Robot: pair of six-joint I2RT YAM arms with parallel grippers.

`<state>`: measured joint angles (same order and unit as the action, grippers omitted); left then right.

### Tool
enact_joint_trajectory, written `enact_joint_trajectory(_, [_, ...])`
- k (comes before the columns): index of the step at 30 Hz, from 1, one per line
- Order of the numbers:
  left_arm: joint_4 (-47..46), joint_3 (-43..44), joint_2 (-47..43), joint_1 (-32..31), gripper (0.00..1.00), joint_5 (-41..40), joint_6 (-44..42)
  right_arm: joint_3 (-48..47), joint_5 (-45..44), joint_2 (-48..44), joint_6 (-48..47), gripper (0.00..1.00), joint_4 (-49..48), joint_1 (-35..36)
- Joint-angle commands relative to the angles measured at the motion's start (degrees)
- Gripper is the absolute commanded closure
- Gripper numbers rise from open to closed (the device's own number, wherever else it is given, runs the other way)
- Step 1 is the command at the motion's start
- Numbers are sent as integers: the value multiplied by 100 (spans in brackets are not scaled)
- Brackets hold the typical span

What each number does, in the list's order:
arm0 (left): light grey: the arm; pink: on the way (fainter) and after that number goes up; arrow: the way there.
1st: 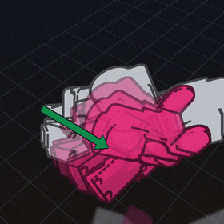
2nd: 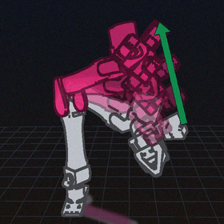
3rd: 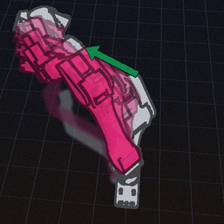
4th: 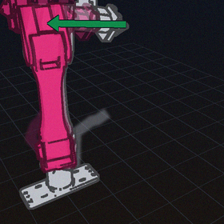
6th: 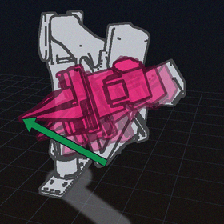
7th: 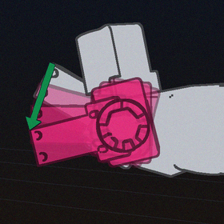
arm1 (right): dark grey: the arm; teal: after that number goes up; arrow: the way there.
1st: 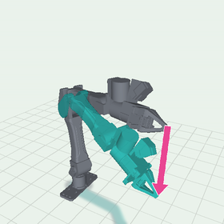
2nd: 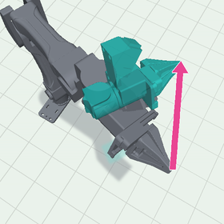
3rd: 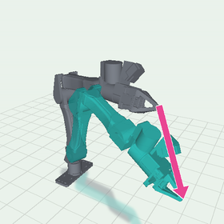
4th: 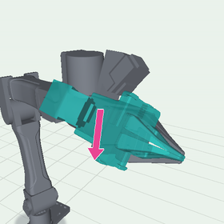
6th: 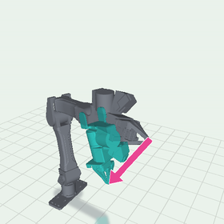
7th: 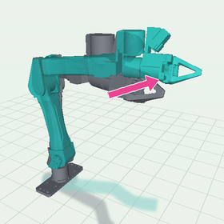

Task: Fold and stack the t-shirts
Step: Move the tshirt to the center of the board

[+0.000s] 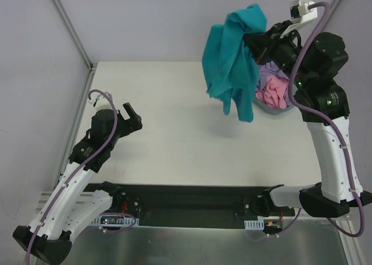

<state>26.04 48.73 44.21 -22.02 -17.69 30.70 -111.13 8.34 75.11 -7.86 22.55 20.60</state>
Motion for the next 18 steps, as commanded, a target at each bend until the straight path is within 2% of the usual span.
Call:
enact_joint_trajectory(1, [41,-345,-719,31,1,214,164,-101,1748,127,530,99,-540,540])
enact_joint_trajectory(5, [190,-566,-1299,31,1,82,322,-146,1803,197,662,99,-848,1006])
enact_joint_trajectory(9, [401,-663,-1783,31,1,-85,437,29,1821,372,996,99,-1015,1051])
enact_joint_trajectory(11, [498,-663,-1880,31,1,-111,481,327,1418,329,1067,99,-1059,1051])
enact_joint_trajectory(14, [595,-672,-1889,31,1,-112,534,1337,128,171,1049,99,-1068,1043])
enact_joint_trajectory(15, [604,-672,-1846,31,1,-120,560,2062,-285,23,1102,99,-1007,1034])
enact_joint_trajectory(16, [621,-672,-1811,22,1,-129,577,2408,-1159,-31,1163,99,-946,1016])
enact_joint_trajectory(18, [648,-681,-1644,31,1,-112,647,3050,-1876,-84,1591,88,-456,902])
